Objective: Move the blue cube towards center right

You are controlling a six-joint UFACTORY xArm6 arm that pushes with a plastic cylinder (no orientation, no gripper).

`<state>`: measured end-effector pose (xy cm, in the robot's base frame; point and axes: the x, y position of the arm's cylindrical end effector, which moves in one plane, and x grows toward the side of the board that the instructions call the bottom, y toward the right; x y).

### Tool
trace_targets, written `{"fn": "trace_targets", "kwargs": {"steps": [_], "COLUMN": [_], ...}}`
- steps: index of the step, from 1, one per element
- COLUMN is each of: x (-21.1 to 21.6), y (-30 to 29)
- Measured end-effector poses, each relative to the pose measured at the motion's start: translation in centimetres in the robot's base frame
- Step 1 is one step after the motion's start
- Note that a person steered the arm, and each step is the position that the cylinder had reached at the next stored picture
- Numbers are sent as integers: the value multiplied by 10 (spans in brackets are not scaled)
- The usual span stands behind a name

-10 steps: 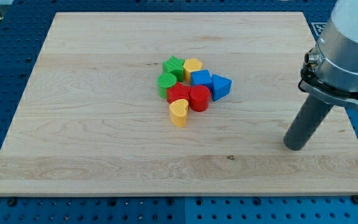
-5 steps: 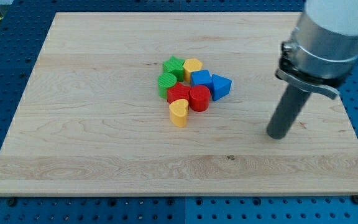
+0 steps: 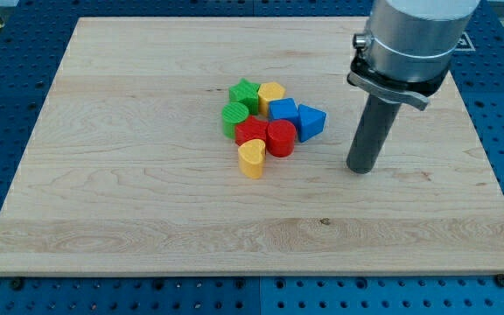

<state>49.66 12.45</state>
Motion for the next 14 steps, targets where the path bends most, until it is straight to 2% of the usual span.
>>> {"fn": "trace_targets", "kwargs": {"steps": [8, 10, 12, 14], "x": [6, -23, -44, -63], "y": [-2, -50, -131, -138]}}
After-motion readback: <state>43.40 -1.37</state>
